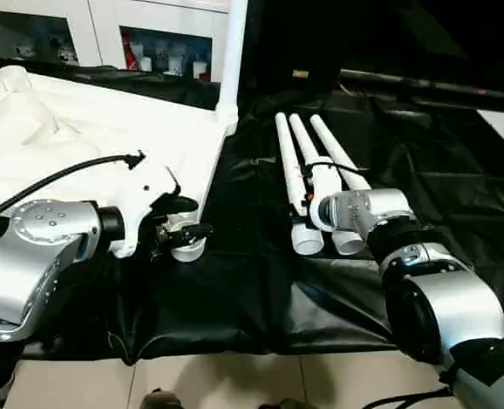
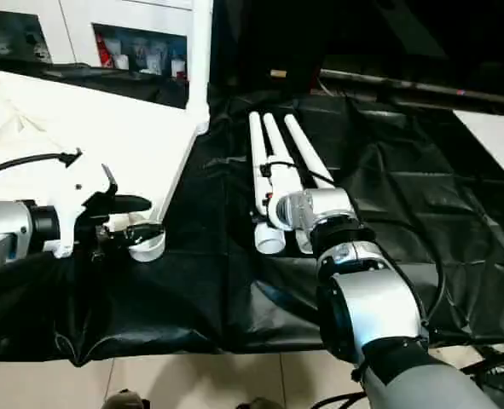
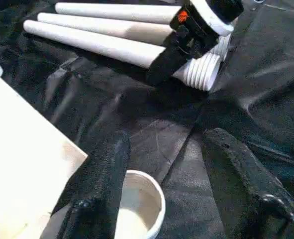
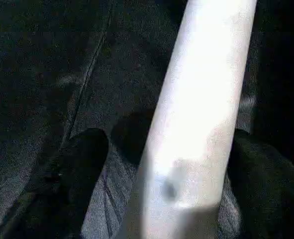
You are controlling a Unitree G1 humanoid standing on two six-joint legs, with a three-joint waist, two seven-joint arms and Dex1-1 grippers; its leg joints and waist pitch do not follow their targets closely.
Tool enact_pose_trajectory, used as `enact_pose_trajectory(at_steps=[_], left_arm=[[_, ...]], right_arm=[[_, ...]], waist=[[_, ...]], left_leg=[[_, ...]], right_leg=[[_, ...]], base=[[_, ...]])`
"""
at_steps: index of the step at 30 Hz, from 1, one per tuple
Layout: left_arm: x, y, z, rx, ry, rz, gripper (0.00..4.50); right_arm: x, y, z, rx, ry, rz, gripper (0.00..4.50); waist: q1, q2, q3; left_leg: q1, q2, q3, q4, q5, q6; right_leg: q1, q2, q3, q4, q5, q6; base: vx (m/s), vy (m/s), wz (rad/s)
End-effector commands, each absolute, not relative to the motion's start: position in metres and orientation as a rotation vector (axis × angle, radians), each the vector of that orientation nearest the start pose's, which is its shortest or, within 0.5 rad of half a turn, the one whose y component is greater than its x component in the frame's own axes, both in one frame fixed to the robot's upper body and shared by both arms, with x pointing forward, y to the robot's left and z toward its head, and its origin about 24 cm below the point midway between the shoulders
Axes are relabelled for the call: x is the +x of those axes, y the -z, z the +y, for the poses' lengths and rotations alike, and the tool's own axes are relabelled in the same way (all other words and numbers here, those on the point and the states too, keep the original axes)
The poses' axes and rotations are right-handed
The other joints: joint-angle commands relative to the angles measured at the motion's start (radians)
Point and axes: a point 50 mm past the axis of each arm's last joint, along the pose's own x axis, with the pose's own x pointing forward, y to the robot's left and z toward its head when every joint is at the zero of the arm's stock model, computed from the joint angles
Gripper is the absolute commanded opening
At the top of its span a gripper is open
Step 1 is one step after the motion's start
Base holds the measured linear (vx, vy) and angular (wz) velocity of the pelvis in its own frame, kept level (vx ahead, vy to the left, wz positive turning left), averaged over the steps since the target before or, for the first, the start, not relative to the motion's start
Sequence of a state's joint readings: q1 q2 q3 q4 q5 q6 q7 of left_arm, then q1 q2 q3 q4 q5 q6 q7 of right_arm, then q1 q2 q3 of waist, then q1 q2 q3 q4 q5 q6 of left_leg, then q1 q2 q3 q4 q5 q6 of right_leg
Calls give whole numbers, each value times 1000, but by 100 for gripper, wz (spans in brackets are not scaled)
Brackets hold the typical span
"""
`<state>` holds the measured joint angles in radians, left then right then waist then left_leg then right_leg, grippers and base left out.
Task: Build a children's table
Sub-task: Pick table leg
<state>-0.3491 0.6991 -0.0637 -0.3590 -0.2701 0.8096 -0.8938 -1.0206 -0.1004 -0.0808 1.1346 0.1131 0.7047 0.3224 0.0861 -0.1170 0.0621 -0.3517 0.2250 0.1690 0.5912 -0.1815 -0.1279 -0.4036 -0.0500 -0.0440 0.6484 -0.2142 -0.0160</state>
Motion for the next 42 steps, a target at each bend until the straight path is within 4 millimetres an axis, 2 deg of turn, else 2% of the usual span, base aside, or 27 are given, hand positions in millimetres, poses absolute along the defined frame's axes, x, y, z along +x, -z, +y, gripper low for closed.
enact_pose_trajectory(at_steps=[1,4,5,9,11,14,15,16,17,18,20,21,22,24,25,26,28,29,30,32,33,34,35,37,38,39,42], left_arm=[[265,-152,176,400,944,350,265],[265,-152,176,402,943,348,265],[264,-151,175,407,957,353,282],[261,-147,170,414,1008,380,305],[264,-147,166,410,991,364,335],[268,-146,162,411,980,348,345],[276,-146,158,404,933,310,359],[280,-147,156,397,901,274,377],[283,-147,154,406,875,245,377],[290,-145,153,412,837,236,390],[292,-144,154,414,826,243,391],[298,-143,153,416,804,244,407],[299,-143,153,413,802,241,407],[308,-145,151,377,764,223,429],[320,-148,148,326,721,182,433],[321,-149,147,322,716,178,433],[330,-151,143,284,690,146,447],[335,-152,141,239,674,139,450],[339,-153,138,194,663,136,450],[345,-157,132,60,664,143,450],[351,-163,125,-132,686,157,450],[353,-165,123,-176,679,168,450],[356,-167,121,-234,677,183,450],[359,-174,107,-335,768,179,450],[359,-174,107,-335,768,179,450],[358,-179,94,-387,849,179,450],[357,-183,84,-422,910,178,450]], right_arm=[[371,-49,-112,74,-360,896,356],[370,-48,-113,67,-350,900,332],[371,-47,-114,65,-339,899,320],[373,-49,-119,112,-298,874,284],[375,-52,-120,170,-287,859,266],[376,-53,-121,211,-278,835,239],[376,-52,-122,261,-277,821,231],[376,-52,-122,288,-278,810,221],[376,-52,-122,312,-280,799,221],[377,-50,-122,364,-281,769,205],[377,-50,-122,375,-279,762,201],[376,-49,-123,402,-279,744,196],[376,-49,-123,405,-280,743,196],[375,-46,-123,446,-283,729,193],[374,-45,-125,475,-291,669,193],[375,-46,-125,477,-292,661,193],[377,-52,-126,505,-317,544,193],[379,-62,-127,515,-354,415,192],[379,-70,-127,521,-388,312,192],[377,-83,-128,534,-454,152,191],[372,-94,-129,593,-525,45,191],[370,-97,-129,608,-555,20,191],[366,-101,-129,627,-609,-19,191],[353,-112,-125,670,-754,-103,191],[353,-112,-125,670,-754,-103,191],[345,-118,-122,686,-838,-131,191],[338,-120,-119,667,-894,-153,191]], waist=[[-4,24,-70],[-3,24,-70],[-3,19,-70],[-1,26,-72],[-1,29,-73],[2,27,-75],[0,32,-76],[6,46,-77],[5,40,-77],[8,57,-77],[7,56,-78],[8,70,-79],[8,65,-78],[8,72,-78],[9,79,-80],[12,78,-79],[15,88,-81],[16,83,-81],[21,93,-83],[20,85,-83],[21,91,-86],[27,90,-88],[23,87,-86],[34,87,-83],[34,87,-83],[33,84,-81],[35,88,-79]], left_leg=[[2,-2,14,-59,-62,-63],[3,-1,14,-59,-68,-68],[3,-2,14,-59,-68,-68],[4,-2,13,-60,-79,-77],[3,-2,13,-59,-83,-79],[4,-2,13,-58,-87,-76],[1,-3,12,-58,-90,-76],[4,-3,10,-57,-91,-77],[2,-3,11,-57,-89,-68],[1,-3,8,-58,-99,-68],[2,-4,8,-56,-107,-67],[0,-7,5,-55,-110,-64],[1,-6,7,-56,-111,-59],[1,-7,7,-55,-116,-53],[0,-9,7,-53,-116,-47],[-1,-9,7,-52,-112,-43],[-2,-7,4,-54,-117,-39],[-2,-6,5,-53,-118,-33],[-1,-5,5,-52,-110,-27],[-3,-8,8,-50,-100,-14],[-2,-12,10,-46,-77,6],[-2,-7,4,-47,-64,21],[-6,-11,6,-48,-62,30],[-3,-10,5,-48,-70,61],[-3,-10,5,-48,-70,61],[-5,-10,4,-50,-72,66],[-2,-6,5,-52,-100,55]], right_leg=[[55,-60,41,-50,31,-175],[55,-61,41,-51,23,-171],[55,-60,41,-52,20,-169],[53,-60,41,-49,20,-165],[55,-59,40,-49,33,-166],[55,-59,39,-49,42,-171],[58,-57,39,-50,58,-173],[58,-59,39,-48,65,-177],[60,-59,39,-49,76,-183],[60,-62,38,-50,76,-186],[61,-60,37,-51,82,-189],[63,-60,36,-48,81,-198],[62,-60,36,-53,78,-199],[63,-59,37,-54,76,-214],[65,-60,37,-56,78,-220],[67,-61,38,-56,80,-221],[69,-65,37,-57,64,-223],[68,-65,38,-59,60,-222],[68,-67,37,-57,74,-222],[71,-63,39,-58,99,-226],[72,-60,39,-54,152,-245],[71,-63,37,-52,176,-262],[73,-58,36,-52,179,-265],[75,-62,36,-59,156,-263],[75,-62,36,-59,156,-263],[75,-62,34,-63,123,-261],[69,-67,34,-69,57,-260]], base=[[0,0,0],[0,0,0],[0,0,0],[0,0,0],[0,0,0],[0,0,0],[0,0,0],[0,0,0],[0,0,0],[0,0,0],[0,0,0],[0,0,0],[0,0,0],[0,0,0],[0,0,0],[0,0,0],[0,0,0],[0,0,0],[0,0,0],[0,0,0],[0,0,0],[0,0,0],[0,0,0],[0,0,0],[0,0,0],[0,0,0],[0,0,0]])
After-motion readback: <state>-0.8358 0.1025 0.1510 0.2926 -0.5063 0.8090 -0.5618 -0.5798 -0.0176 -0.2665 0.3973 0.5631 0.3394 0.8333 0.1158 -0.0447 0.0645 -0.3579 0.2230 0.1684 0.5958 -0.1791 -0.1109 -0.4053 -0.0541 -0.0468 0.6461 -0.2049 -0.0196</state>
